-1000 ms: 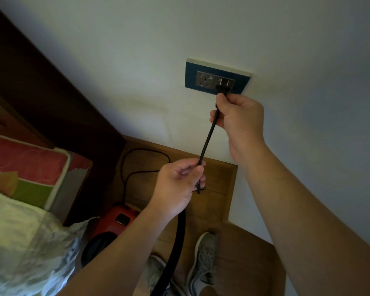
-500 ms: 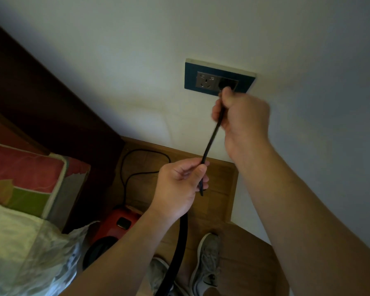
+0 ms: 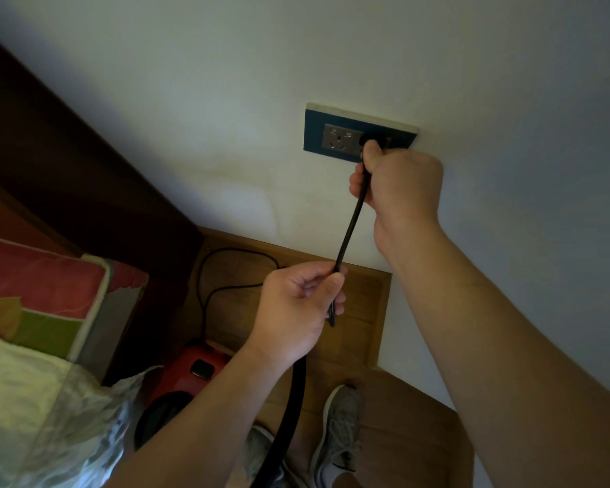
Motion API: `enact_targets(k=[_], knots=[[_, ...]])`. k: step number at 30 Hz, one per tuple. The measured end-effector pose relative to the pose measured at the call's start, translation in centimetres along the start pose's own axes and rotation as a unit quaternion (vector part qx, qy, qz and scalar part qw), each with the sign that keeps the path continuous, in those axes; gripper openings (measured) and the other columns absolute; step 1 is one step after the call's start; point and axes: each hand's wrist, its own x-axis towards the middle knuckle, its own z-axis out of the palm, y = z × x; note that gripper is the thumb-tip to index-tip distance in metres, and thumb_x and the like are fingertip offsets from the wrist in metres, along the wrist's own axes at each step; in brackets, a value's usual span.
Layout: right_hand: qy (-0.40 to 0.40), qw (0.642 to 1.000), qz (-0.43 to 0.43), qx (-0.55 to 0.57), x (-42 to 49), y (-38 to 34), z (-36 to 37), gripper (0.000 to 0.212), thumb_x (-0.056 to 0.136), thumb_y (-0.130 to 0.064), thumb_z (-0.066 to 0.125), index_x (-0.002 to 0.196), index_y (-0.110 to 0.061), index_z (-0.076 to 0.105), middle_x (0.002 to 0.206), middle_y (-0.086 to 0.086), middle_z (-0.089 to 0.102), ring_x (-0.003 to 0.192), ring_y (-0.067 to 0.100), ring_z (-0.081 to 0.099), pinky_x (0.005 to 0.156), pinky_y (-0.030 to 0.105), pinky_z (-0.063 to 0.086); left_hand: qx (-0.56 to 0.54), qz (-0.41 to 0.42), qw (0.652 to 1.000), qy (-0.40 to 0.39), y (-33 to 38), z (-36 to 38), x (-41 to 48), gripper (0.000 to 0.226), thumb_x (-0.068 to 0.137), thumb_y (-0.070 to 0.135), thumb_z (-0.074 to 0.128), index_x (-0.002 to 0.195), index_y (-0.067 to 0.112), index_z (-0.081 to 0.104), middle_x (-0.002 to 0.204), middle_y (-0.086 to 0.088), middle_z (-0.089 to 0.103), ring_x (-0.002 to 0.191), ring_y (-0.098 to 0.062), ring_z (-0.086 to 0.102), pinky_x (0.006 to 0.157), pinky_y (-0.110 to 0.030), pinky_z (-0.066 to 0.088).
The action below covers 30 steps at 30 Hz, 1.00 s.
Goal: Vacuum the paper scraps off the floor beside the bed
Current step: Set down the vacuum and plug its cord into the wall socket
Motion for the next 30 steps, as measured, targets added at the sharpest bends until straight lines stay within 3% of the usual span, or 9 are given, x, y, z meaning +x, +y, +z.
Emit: enact_targets(k=[9, 15, 17, 19, 21, 23, 27, 30], knots=[[-0.021, 0.987, -0.099, -0.128, -0.3, 0.3, -0.5, 0.030, 0.100, -0.027, 0.058, 0.072, -0.018, 0.066, 0.066, -0.002, 0.064, 0.062, 0.012, 0.065, 0.073, 0.042, 0.063, 0.000, 0.007, 1.000, 0.011, 0.2, -0.3, -0.5, 0.018, 0.096, 0.005, 0.062, 0.099, 0.018, 0.073, 0.073, 0.000, 0.071, 0.070, -0.017, 0.068, 0.066, -0.025, 0.057], [-0.028, 0.972, -0.126, -0.198, 0.0, 0.4, -0.6, 0.033, 0.101, -0.032, 0.054, 0.076, -0.016, 0.067, 0.077, 0.008, 0.067, 0.079, 0.028, 0.070, 0.079, 0.051, 0.060, 0.038, 0.027, 0.999, 0.012, 0.5, -0.5, -1.1, 0.021, 0.097, 0.005, 0.062, 0.104, 0.022, 0.072, 0.081, -0.002, 0.072, 0.079, -0.022, 0.069, 0.076, -0.035, 0.060], [-0.036, 0.963, -0.139, -0.226, -0.1, 0.4, -0.9, 0.031, 0.102, -0.033, 0.052, 0.082, -0.015, 0.068, 0.082, 0.008, 0.068, 0.082, 0.026, 0.070, 0.080, 0.047, 0.060, 0.061, 0.026, 0.998, 0.015, 0.4, -0.6, -1.3, 0.022, 0.097, 0.006, 0.062, 0.108, 0.022, 0.072, 0.084, -0.001, 0.073, 0.083, -0.021, 0.071, 0.082, -0.039, 0.061], [-0.045, 0.950, -0.161, -0.263, -0.2, 0.4, -1.3, 0.030, 0.104, -0.031, 0.049, 0.087, -0.014, 0.067, 0.080, 0.003, 0.065, 0.077, 0.017, 0.065, 0.071, 0.035, 0.057, 0.092, 0.021, 0.995, 0.019, 0.3, -0.8, -1.4, 0.022, 0.097, 0.009, 0.063, 0.116, 0.018, 0.070, 0.089, 0.001, 0.075, 0.087, -0.018, 0.072, 0.087, -0.040, 0.061], [-0.050, 0.923, -0.195, -0.327, -0.5, 0.3, -1.7, 0.027, 0.105, -0.028, 0.047, 0.094, -0.014, 0.066, 0.079, -0.003, 0.060, 0.071, 0.006, 0.056, 0.060, 0.019, 0.042, 0.123, 0.017, 0.992, 0.019, 0.5, -0.9, -1.6, 0.028, 0.097, 0.011, 0.063, 0.125, 0.013, 0.068, 0.093, 0.002, 0.075, 0.090, -0.014, 0.073, 0.090, -0.037, 0.060], [-0.050, 0.890, -0.227, -0.392, -1.0, 0.1, -2.2, 0.024, 0.105, -0.026, 0.046, 0.105, -0.013, 0.066, 0.090, 0.000, 0.063, 0.076, 0.007, 0.055, 0.060, 0.014, 0.037, 0.154, 0.013, 0.988, 0.016, 0.9, -0.9, -1.9, 0.033, 0.098, 0.013, 0.063, 0.130, 0.013, 0.065, 0.097, 0.004, 0.076, 0.092, -0.008, 0.073, 0.092, -0.030, 0.059], [-0.069, 0.820, -0.260, -0.506, -2.3, -0.5, -3.2, 0.036, 0.105, -0.024, 0.044, 0.139, -0.012, 0.053, 0.124, 0.009, 0.061, 0.111, 0.024, 0.059, 0.085, 0.026, 0.042, 0.188, 0.002, 0.982, 0.004, 1.7, -1.1, -2.6, 0.036, 0.099, 0.012, 0.062, 0.133, 0.022, 0.061, 0.106, 0.010, 0.074, 0.100, -0.001, 0.069, 0.090, -0.015, 0.054], [-0.096, 0.763, -0.281, -0.574, -3.2, -1.2, -4.1, 0.045, 0.105, -0.023, 0.043, 0.149, -0.012, 0.041, 0.135, 0.011, 0.054, 0.122, 0.025, 0.051, 0.095, 0.032, 0.043, 0.198, -0.008, 0.980, -0.013, 2.2, -1.3, -3.1, 0.039, 0.099, 0.009, 0.061, 0.136, 0.022, 0.058, 0.114, 0.012, 0.071, 0.107, 0.002, 0.067, 0.089, -0.007, 0.049]])
